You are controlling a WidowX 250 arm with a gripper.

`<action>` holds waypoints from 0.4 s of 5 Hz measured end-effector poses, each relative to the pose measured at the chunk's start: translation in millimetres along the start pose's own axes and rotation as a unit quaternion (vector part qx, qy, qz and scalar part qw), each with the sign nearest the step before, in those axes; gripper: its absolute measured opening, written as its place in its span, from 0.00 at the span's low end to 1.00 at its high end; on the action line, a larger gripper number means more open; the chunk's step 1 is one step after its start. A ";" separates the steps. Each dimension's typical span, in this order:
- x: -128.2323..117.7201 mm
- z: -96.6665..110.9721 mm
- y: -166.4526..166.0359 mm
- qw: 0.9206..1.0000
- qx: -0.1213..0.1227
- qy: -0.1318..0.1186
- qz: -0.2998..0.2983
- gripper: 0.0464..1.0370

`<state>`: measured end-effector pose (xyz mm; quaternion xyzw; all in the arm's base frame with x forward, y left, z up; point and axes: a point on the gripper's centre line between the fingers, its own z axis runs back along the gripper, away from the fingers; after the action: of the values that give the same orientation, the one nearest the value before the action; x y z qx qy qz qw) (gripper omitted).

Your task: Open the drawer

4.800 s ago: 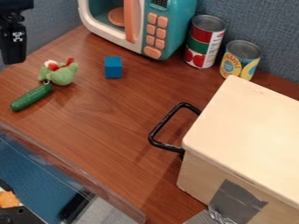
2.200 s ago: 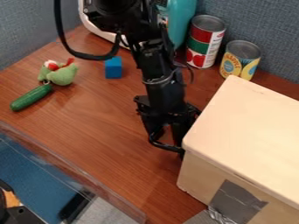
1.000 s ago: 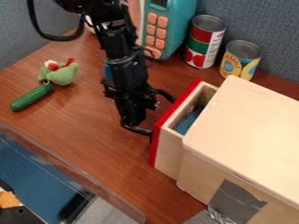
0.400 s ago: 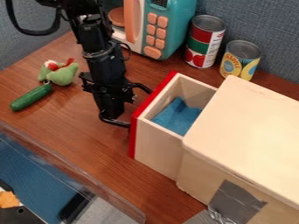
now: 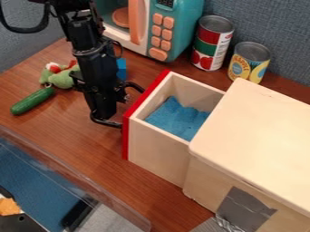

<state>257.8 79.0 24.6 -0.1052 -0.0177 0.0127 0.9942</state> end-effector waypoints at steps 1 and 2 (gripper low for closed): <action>3.2 7.8 1.2 0.999 -0.001 0.009 -0.032 0.36; 11.3 25.2 3.6 0.996 -0.006 0.039 -0.083 0.68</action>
<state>268.1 88.0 48.9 -0.1098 0.0126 -0.0747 0.9911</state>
